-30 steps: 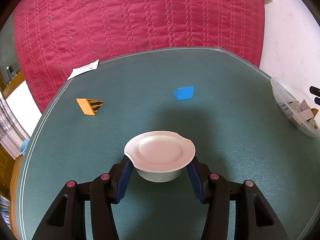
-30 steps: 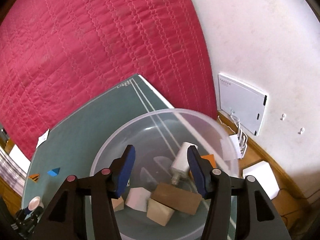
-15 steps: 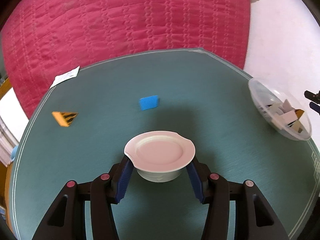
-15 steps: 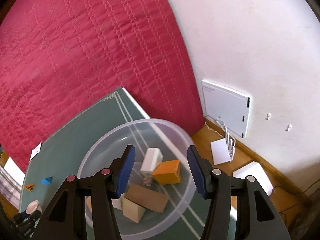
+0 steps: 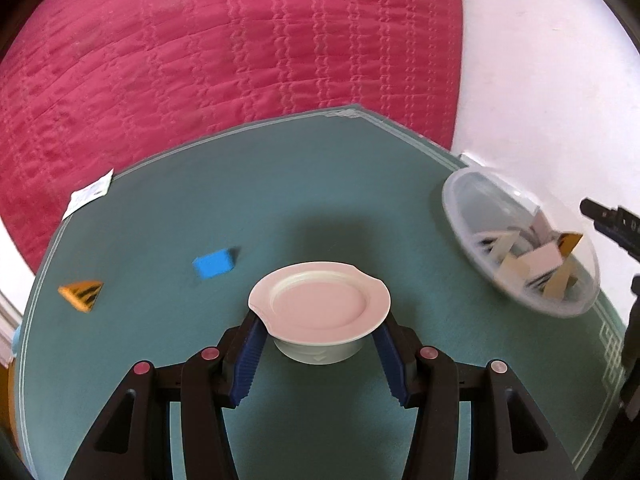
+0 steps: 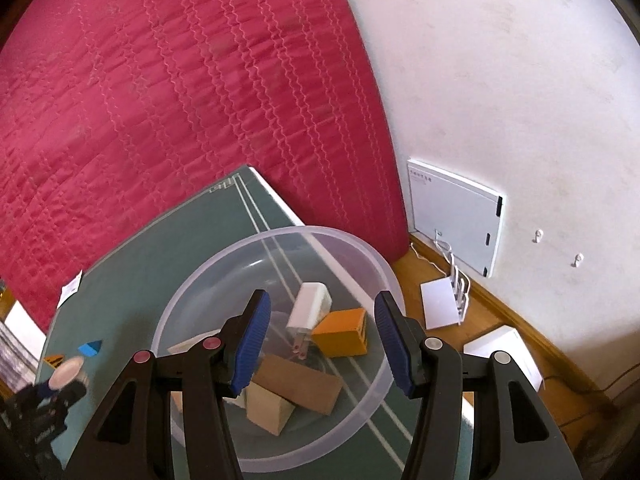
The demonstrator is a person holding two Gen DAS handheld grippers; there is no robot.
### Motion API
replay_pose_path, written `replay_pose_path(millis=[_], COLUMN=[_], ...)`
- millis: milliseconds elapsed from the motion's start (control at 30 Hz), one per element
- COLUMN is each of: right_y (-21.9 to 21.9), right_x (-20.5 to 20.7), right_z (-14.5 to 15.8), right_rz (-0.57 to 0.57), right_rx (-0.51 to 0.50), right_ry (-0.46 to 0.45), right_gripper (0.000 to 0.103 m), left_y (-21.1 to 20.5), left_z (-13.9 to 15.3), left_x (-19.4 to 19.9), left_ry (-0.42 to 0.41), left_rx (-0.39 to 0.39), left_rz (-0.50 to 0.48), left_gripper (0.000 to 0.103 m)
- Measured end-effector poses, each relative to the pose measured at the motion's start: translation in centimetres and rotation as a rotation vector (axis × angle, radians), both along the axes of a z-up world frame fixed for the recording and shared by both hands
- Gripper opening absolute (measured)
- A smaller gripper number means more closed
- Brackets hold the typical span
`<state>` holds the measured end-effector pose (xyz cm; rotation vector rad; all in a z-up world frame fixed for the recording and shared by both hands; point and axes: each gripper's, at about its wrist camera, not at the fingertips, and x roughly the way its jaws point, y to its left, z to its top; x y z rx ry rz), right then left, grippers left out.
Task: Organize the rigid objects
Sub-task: 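Lower the charger into the bowl and open the right gripper, then lower the white plate into the bowl and open the left gripper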
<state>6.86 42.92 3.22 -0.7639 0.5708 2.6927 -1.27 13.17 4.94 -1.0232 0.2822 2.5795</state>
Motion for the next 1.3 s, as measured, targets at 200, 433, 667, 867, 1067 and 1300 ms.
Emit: replay_pose_path(millis=[200, 433, 667, 867, 1067, 1300], right_y=[0.0, 0.2, 0.2, 0.2, -0.3, -0.8], right_x=[0.7, 0.7, 0.6, 0.5, 0.4, 0.3], right_z=[0.6, 0.7, 0.6, 0.5, 0.2, -0.3], right_rz=[0.003, 0.007, 0.018, 0.020, 0.032, 0.042], right_rx=[-0.011, -0.033, -0.043, -0.047, -0.034, -0.020], right_ry=[0.029, 0.037, 0.037, 0.029, 0.019, 0.001], right_gripper=[0.056, 0.056, 0.056, 0.056, 0.056, 0.056], left_y=[3.7, 8.6, 12.8, 14.0, 12.4, 10.6], left_z=[0.7, 0.0, 0.4, 0.8, -0.5, -0.9], left_x=[-2.1, -4.0, -5.1, -4.6, -5.0, -5.2], left_ry=[-0.009, -0.015, -0.032, 0.000, -0.007, -0.005], left_rx=[0.012, -0.024, -0.018, -0.020, -0.049, -0.053], left_rz=[-0.058, -0.131, -0.198, -0.255, -0.226, -0.171], left_gripper=[0.055, 0.055, 0.056, 0.092, 0.092, 0.092])
